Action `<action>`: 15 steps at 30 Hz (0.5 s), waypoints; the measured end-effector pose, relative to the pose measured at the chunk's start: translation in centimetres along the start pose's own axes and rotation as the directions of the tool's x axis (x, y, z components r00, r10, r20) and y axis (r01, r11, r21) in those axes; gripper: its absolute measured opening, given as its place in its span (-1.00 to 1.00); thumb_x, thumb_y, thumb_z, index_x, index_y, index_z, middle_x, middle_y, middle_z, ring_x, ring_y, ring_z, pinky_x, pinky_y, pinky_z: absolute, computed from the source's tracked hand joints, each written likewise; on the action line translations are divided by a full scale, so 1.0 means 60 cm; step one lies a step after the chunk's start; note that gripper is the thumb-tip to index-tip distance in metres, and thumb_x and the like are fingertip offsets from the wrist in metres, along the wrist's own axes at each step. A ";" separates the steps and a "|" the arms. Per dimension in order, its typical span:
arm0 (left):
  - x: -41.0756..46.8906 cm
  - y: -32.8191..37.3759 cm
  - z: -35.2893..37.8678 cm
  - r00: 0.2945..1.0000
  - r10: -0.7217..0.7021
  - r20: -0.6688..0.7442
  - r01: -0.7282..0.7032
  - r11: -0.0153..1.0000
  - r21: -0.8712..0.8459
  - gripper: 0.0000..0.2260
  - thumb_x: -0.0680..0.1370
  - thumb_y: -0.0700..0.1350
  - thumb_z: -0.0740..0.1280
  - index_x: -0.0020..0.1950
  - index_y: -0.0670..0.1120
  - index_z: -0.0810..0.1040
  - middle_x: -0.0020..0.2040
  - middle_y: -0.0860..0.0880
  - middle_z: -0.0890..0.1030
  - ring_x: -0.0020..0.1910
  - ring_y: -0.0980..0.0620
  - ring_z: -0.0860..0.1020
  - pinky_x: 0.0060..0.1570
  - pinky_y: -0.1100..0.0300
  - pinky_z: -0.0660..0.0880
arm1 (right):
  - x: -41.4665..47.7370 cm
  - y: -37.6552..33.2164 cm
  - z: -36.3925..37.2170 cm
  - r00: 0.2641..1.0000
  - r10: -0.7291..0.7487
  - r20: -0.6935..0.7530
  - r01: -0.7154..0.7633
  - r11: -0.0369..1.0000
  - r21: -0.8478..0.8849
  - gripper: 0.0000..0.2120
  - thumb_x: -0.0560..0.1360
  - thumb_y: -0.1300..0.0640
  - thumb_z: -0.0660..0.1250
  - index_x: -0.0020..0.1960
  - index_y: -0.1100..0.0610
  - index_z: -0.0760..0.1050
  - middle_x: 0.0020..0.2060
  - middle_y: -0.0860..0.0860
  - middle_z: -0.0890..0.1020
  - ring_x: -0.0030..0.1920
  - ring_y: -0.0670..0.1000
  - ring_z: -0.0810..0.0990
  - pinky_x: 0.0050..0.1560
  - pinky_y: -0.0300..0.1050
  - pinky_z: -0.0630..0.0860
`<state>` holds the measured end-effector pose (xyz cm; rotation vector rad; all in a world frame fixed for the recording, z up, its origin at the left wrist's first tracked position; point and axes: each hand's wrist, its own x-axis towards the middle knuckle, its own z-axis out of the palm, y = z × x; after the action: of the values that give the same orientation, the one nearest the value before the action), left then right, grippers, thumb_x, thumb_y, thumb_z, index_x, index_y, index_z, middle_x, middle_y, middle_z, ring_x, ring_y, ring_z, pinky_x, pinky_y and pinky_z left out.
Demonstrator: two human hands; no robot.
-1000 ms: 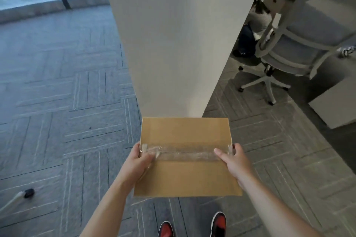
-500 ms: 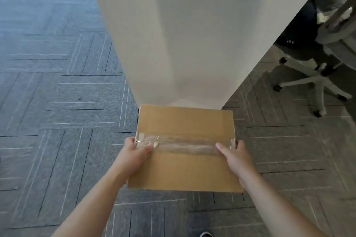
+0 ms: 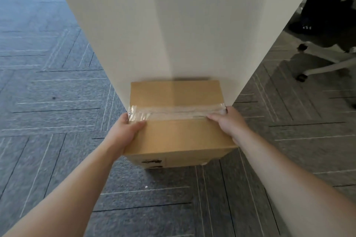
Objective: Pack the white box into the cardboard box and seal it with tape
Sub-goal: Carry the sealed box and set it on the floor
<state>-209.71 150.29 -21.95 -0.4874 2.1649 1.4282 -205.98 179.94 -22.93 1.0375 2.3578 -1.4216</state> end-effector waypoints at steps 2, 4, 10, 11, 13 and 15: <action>0.019 -0.019 0.013 1.000 0.002 -0.017 -0.001 1.000 0.006 -0.61 0.56 0.02 0.38 0.34 -0.01 0.38 0.04 -0.03 0.62 -0.06 -0.07 0.65 -0.10 -0.05 0.62 | 0.024 0.012 0.014 0.999 -0.035 -0.011 0.035 0.999 -0.030 -0.34 0.44 -0.15 0.47 0.42 0.09 0.37 0.27 0.02 0.53 0.18 0.13 0.54 0.02 -0.03 0.48; 0.032 -0.032 0.021 0.999 0.018 -0.045 -0.017 1.000 0.018 -0.54 0.56 0.03 0.38 0.40 -0.05 0.33 0.03 -0.03 0.59 -0.08 -0.05 0.63 -0.24 0.06 0.57 | 0.043 0.024 0.025 0.998 -0.054 -0.027 0.053 0.998 -0.037 -0.37 0.42 -0.15 0.48 0.39 0.09 0.40 0.25 0.03 0.56 0.14 0.13 0.56 0.01 -0.03 0.50; 0.061 -0.056 0.020 0.998 0.035 -0.061 -0.032 0.998 0.050 -0.39 0.54 0.08 0.39 0.49 -0.08 0.23 0.15 -0.07 0.56 -0.04 -0.06 0.62 -0.12 0.00 0.61 | 0.058 0.050 0.048 0.998 -0.004 -0.059 0.004 1.000 -0.003 -0.28 0.41 -0.15 0.50 0.41 0.15 0.31 0.26 0.09 0.51 0.18 0.16 0.53 0.04 0.01 0.49; 0.063 -0.056 0.019 0.997 0.042 -0.058 -0.039 0.998 0.053 -0.40 0.55 0.08 0.38 0.49 -0.08 0.23 0.17 -0.07 0.55 -0.04 -0.06 0.62 -0.15 0.02 0.61 | 0.059 0.053 0.051 0.998 -0.012 -0.065 0.012 1.000 -0.002 -0.28 0.41 -0.15 0.50 0.40 0.15 0.31 0.26 0.09 0.51 0.18 0.16 0.53 0.05 0.02 0.49; 0.067 -0.057 0.020 0.997 0.056 -0.053 -0.053 0.997 0.047 -0.42 0.56 0.06 0.37 0.48 -0.07 0.22 0.18 -0.08 0.55 -0.04 -0.06 0.62 -0.16 0.03 0.60 | 0.064 0.057 0.057 0.997 -0.031 -0.076 0.031 1.000 -0.003 -0.29 0.41 -0.15 0.49 0.40 0.14 0.32 0.27 0.09 0.52 0.19 0.16 0.53 0.09 0.04 0.51; 0.071 -0.059 0.022 0.996 0.073 -0.047 -0.070 0.996 0.058 -0.44 0.58 0.06 0.35 0.49 -0.09 0.22 0.15 -0.08 0.55 -0.03 -0.07 0.62 -0.14 0.01 0.61 | 0.066 0.057 0.060 0.996 -0.033 -0.082 0.033 0.999 -0.001 -0.31 0.43 -0.14 0.48 0.41 0.14 0.32 0.28 0.09 0.51 0.21 0.17 0.52 0.10 0.04 0.51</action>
<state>-210.96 150.03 -27.45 -0.4328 2.2753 1.4020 -207.29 179.74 -29.16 1.0812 2.4430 -1.4166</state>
